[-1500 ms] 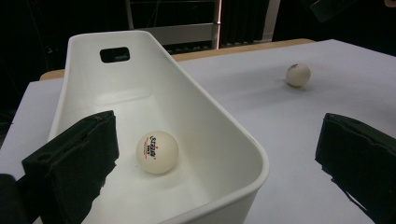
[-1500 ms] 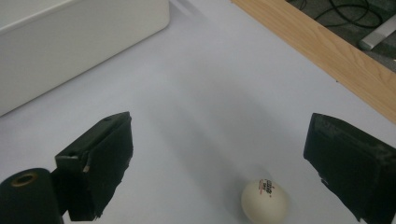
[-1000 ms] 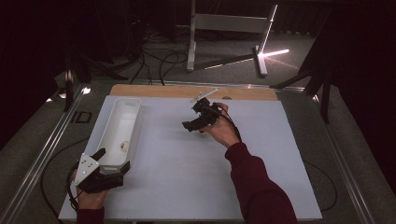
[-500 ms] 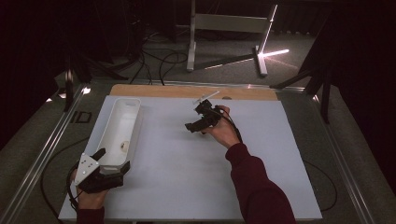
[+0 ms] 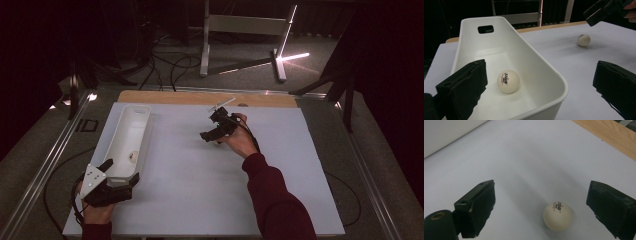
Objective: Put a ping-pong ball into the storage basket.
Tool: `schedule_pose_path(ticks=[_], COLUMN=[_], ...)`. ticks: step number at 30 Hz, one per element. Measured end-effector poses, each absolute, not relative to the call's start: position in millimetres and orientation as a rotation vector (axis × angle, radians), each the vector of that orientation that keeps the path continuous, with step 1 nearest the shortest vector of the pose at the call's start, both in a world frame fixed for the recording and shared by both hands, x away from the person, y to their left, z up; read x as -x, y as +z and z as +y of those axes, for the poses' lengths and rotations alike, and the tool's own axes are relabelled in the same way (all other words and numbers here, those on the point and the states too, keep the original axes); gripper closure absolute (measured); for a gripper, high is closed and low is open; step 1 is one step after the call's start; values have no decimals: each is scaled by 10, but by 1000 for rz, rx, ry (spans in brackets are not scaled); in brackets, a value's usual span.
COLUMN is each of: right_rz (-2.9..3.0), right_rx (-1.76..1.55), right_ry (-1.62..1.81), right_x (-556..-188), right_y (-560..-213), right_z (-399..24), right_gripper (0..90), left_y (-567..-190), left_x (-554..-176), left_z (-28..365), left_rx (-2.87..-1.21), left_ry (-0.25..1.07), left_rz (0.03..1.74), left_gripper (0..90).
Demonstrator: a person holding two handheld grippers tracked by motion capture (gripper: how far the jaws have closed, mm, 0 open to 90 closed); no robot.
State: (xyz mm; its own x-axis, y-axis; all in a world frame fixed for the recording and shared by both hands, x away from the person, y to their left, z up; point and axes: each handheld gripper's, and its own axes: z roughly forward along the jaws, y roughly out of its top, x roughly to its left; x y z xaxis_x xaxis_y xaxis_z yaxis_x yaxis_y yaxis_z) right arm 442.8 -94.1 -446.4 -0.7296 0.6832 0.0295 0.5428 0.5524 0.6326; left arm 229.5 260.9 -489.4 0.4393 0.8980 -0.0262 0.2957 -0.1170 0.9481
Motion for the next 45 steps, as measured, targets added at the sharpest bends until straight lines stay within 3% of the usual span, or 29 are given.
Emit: schedule_pose_path(ticks=[45], right_rz=[2582], right_rx=[-1076], right_ry=[859], right_x=[-4512], right_y=[-4689], right_z=[-992], right_gripper=[81], left_y=[-4891], left_x=[-2291], left_z=[2617], left_rx=[-1651], left_ry=[730], left_rz=[1055], left_gripper=[0])
